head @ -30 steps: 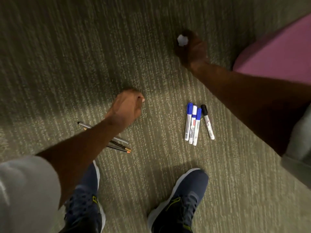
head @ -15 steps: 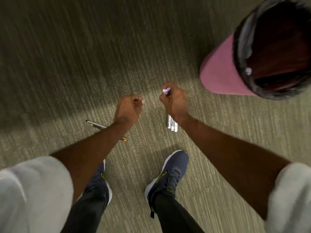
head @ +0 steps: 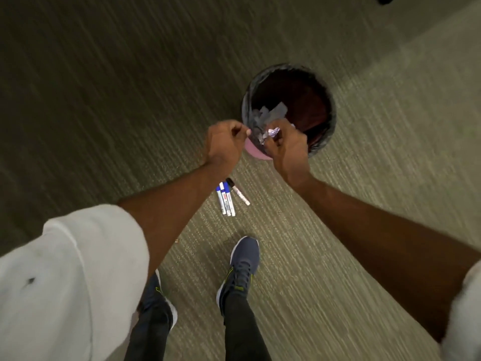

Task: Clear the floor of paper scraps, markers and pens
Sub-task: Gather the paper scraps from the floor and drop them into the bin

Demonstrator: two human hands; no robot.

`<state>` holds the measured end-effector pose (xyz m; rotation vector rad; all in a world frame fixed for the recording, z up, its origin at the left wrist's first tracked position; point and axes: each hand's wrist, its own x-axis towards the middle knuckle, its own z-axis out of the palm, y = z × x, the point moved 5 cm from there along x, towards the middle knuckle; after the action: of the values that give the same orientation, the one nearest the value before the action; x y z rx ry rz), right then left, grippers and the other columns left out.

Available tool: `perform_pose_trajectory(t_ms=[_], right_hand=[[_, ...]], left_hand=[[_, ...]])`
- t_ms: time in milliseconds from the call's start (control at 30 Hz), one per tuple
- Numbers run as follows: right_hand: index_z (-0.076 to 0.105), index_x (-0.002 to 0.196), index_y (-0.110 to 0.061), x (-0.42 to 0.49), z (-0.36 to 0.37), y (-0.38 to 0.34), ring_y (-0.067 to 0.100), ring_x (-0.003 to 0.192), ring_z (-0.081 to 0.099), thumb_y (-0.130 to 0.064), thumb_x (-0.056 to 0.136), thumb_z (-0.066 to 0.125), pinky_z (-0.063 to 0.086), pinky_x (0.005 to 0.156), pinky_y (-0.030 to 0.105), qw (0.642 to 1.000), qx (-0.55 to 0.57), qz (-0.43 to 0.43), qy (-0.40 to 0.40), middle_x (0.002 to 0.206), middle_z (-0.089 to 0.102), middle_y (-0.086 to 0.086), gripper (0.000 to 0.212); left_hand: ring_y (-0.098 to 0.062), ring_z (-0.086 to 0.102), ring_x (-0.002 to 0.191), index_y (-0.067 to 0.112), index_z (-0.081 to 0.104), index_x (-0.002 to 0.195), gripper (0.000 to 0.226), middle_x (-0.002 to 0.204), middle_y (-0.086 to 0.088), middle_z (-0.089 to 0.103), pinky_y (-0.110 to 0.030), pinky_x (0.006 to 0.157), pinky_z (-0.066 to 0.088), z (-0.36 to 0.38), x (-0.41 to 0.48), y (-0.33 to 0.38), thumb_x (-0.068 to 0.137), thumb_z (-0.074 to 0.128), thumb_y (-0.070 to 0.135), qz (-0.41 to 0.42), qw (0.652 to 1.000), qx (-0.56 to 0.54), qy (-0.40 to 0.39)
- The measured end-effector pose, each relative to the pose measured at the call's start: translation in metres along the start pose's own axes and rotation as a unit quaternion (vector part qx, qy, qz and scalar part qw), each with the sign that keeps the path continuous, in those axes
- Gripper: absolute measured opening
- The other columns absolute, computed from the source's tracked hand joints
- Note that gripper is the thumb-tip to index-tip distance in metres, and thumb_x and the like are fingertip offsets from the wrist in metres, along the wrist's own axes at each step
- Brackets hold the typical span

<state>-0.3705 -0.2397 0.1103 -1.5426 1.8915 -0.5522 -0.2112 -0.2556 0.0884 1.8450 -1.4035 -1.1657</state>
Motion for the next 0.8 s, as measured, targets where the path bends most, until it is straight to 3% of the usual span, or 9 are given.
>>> perform_pose_trajectory(t_ms=[67,200,300,367,500,633,700,800], right_hand=[[0.068,0.102,-0.002,0.013,-0.023,0.011,0.033,0.088,0.067,-0.003,0.085,0.063,0.052,0.079,0.042,1.000,-0.011,0.012,0.007,0.091,0.071,0.017,0.017],[0.069,0.103,-0.002,0.032,-0.051,0.033,0.031,0.094,0.067,0.005,0.083,0.058,0.052,0.084,0.038,0.999,-0.034,0.019,-0.003,0.098,0.072,0.017,0.023],[0.073,0.108,-0.003,0.043,-0.065,0.043,0.026,0.104,0.068,0.005,0.087,0.055,0.048,0.090,0.022,0.998,-0.058,0.022,0.006,0.108,0.074,0.013,0.028],[0.074,0.113,-0.007,0.048,-0.069,0.048,0.022,0.110,0.068,0.001,0.091,0.057,0.047,0.094,0.019,0.998,-0.062,0.031,0.001,0.116,0.074,0.010,0.030],[0.076,0.111,-0.009,0.055,-0.077,0.050,0.020,0.108,0.069,0.005,0.089,0.056,0.052,0.095,0.023,0.996,-0.053,0.064,-0.018,0.117,0.074,0.010,0.033],[0.076,0.085,-0.005,0.054,-0.086,0.049,0.026,0.084,0.070,0.013,0.081,0.048,0.055,0.075,0.031,0.995,-0.082,0.062,-0.007,0.094,0.076,0.013,0.034],[0.075,0.078,-0.004,0.055,-0.086,0.048,0.024,0.082,0.067,0.015,0.078,0.045,0.054,0.077,0.031,0.995,-0.083,0.048,-0.005,0.091,0.074,0.013,0.035],[0.076,0.083,-0.003,0.055,-0.083,0.046,0.022,0.090,0.068,0.012,0.080,0.045,0.049,0.090,0.027,0.996,-0.083,0.033,0.007,0.098,0.074,0.011,0.035]], left_hand=[[-0.012,0.057,0.077,-0.003,0.076,0.094,0.018,0.082,-0.015,0.073,-0.017,0.065,0.040,0.009,0.008,0.024,0.092,0.066,0.012,0.016,1.000,0.007,0.001],[-0.017,0.068,0.090,0.000,0.075,0.105,0.019,0.099,-0.014,0.076,-0.026,0.079,0.053,0.034,0.024,0.051,0.094,0.064,0.011,0.024,0.999,0.028,-0.022],[-0.021,0.070,0.101,0.001,0.074,0.112,0.023,0.108,-0.014,0.075,-0.025,0.089,0.053,0.053,0.035,0.062,0.093,0.063,0.009,0.030,0.998,0.042,-0.040],[-0.018,0.070,0.098,0.002,0.075,0.110,0.023,0.106,-0.013,0.076,-0.026,0.091,0.056,0.061,0.040,0.069,0.091,0.067,0.011,0.030,0.997,0.050,-0.042],[-0.011,0.073,0.079,0.012,0.080,0.093,0.014,0.087,-0.004,0.078,-0.029,0.078,0.062,0.062,0.044,0.078,0.082,0.078,0.020,0.011,0.999,0.039,-0.012],[-0.001,0.066,0.060,0.015,0.080,0.085,0.017,0.074,0.004,0.075,-0.011,0.058,0.055,0.062,0.043,0.080,0.077,0.083,0.031,0.017,0.999,0.038,-0.014],[0.005,0.061,0.060,0.013,0.079,0.090,0.016,0.076,0.004,0.073,0.000,0.053,0.047,0.059,0.043,0.077,0.082,0.079,0.027,0.018,0.999,0.034,-0.022],[-0.008,0.070,0.091,0.007,0.073,0.115,0.026,0.105,-0.006,0.074,-0.004,0.078,0.051,0.052,0.045,0.074,0.089,0.067,0.006,0.020,0.998,0.038,-0.049]])
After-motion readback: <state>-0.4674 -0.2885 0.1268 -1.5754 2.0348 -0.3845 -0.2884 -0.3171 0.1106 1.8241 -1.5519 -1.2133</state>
